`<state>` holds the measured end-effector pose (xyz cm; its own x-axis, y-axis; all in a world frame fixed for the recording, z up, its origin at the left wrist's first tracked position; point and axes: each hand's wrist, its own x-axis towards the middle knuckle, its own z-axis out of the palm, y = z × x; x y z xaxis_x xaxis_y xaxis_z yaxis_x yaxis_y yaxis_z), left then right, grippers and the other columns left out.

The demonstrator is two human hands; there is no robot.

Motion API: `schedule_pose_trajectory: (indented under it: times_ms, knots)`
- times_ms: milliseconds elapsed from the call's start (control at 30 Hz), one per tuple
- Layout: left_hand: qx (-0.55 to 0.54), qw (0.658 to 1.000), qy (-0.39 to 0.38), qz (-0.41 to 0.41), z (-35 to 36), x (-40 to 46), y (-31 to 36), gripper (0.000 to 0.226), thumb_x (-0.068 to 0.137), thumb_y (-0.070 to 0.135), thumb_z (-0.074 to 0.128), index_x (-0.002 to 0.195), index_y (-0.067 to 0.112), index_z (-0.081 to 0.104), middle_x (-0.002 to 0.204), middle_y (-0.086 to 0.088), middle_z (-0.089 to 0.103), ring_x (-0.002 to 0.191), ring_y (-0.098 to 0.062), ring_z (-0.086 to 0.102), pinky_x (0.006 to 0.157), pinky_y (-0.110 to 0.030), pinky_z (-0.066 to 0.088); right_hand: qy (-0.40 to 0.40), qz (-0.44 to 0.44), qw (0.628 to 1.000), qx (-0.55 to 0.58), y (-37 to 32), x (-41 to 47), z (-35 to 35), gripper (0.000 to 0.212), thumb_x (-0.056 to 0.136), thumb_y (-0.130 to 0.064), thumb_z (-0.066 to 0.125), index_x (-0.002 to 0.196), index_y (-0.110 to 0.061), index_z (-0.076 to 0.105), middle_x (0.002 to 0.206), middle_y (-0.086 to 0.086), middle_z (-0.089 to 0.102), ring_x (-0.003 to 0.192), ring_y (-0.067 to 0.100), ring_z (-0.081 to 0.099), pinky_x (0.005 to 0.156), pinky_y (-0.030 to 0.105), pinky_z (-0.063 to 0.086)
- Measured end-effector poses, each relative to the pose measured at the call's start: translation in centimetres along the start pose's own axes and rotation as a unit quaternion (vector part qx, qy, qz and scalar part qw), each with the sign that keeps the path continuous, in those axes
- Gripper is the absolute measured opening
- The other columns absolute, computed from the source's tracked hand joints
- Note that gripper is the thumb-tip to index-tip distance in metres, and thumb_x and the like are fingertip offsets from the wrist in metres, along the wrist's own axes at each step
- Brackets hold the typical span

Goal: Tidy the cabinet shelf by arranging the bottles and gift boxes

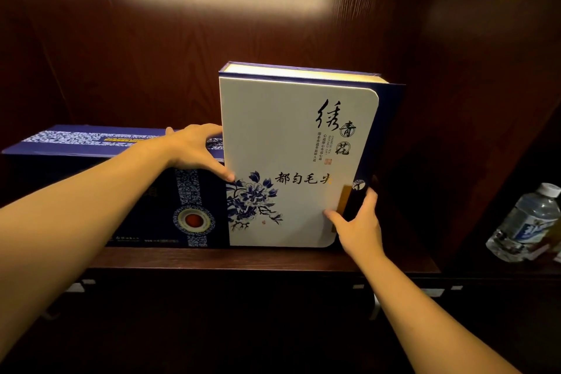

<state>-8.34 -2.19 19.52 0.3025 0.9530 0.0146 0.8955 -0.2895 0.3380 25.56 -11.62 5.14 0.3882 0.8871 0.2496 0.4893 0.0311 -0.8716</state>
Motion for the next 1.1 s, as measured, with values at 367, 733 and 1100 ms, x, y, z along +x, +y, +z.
schedule_pose_trajectory:
  times_ms: [367,733,1100]
  knots:
    - [0.03,0.998,0.044,0.029,0.3,-0.7,0.4,0.104,0.055,0.08,0.074,0.145,0.045,0.036,0.155,0.012,0.039,0.143,-0.026,0.035,0.109,-0.076,0.006,-0.025,0.017,0.998,-0.051,-1.2,-0.2,-0.1,0.099,0.087,-0.041,0.074,0.157,-0.02,0.007,0.153,0.009,0.041,0.135,0.034,0.045,0.102,0.043,0.043]
    - [0.127,0.95,0.271,0.088,5.3,-4.7,1.4,0.073,0.072,0.074,0.059,0.123,0.022,0.06,0.116,0.0,0.066,0.105,-0.024,0.061,0.09,-0.044,0.05,0.016,-0.083,0.984,-0.154,-3.4,-2.7,-1.3,0.102,0.091,-0.039,0.068,0.159,-0.025,-0.007,0.163,0.006,0.009,0.147,0.031,0.026,0.112,0.046,0.038]
    - [0.191,0.932,0.293,0.094,6.0,-16.0,13.5,0.049,0.082,0.068,0.056,0.102,0.024,0.063,0.093,0.006,0.061,0.087,-0.018,0.058,0.074,-0.037,0.052,-0.019,-0.282,0.941,-0.187,-13.3,-10.6,-11.3,0.024,0.093,-0.041,0.064,0.112,-0.027,0.061,0.095,-0.01,0.06,0.085,0.007,0.058,0.075,0.035,0.057]
